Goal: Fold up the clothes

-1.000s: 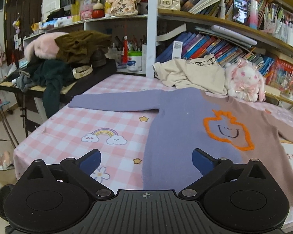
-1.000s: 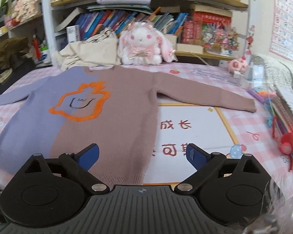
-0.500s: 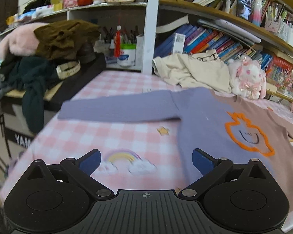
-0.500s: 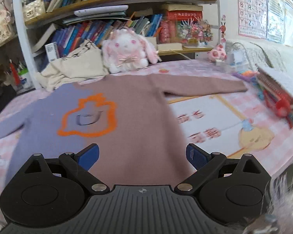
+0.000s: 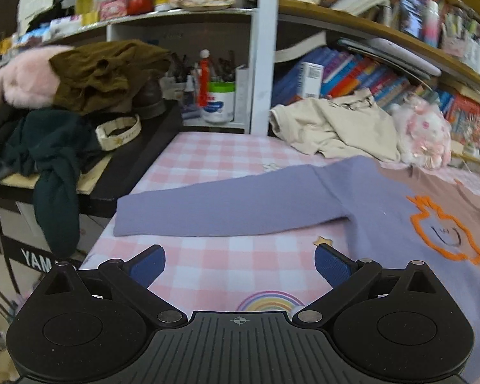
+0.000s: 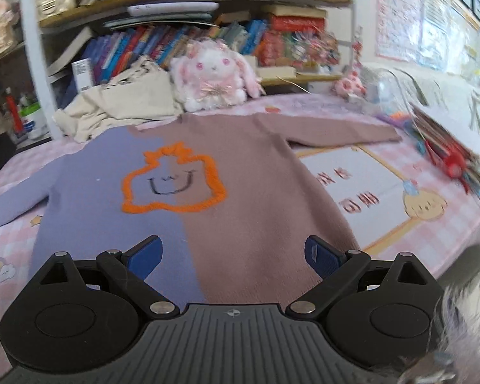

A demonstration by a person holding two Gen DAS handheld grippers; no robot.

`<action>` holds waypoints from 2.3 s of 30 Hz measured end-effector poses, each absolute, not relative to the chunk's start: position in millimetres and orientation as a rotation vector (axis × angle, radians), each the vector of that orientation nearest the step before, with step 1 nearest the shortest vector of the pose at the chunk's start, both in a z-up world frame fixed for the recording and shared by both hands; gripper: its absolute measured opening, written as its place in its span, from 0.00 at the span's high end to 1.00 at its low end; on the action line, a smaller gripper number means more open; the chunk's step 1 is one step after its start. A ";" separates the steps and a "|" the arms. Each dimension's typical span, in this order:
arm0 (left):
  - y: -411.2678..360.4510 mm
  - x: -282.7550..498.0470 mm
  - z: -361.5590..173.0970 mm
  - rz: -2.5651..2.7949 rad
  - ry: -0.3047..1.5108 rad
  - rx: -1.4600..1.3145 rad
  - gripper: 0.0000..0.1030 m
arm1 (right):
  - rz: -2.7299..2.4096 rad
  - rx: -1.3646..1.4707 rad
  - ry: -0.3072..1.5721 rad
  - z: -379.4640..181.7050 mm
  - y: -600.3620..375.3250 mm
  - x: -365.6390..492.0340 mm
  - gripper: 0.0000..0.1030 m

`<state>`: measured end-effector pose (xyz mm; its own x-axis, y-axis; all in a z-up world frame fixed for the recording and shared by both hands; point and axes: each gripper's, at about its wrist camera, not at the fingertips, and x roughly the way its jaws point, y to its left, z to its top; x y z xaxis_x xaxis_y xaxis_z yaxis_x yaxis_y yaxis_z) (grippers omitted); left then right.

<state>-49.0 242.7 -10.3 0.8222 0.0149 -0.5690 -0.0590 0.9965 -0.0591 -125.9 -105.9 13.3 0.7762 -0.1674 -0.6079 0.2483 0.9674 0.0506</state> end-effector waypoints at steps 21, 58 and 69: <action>335.5 19.6 -51.3 0.233 0.666 -0.388 0.04 | -0.226 0.070 0.681 24.2 -94.3 -127.6 0.17; 364.6 51.8 -59.0 0.146 0.611 -0.633 0.12 | -0.277 0.085 0.746 14.2 -106.7 -119.6 0.23; 340.2 59.7 -63.2 0.016 0.644 -0.758 0.13 | -0.287 0.082 0.739 15.0 -105.3 -116.8 0.23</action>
<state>59.7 340.2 -63.2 0.8091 -0.2112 -0.5484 -0.2378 0.7357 -0.6342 -116.8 -105.3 15.0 0.7019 -0.2287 -0.6746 0.2858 0.9579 -0.0273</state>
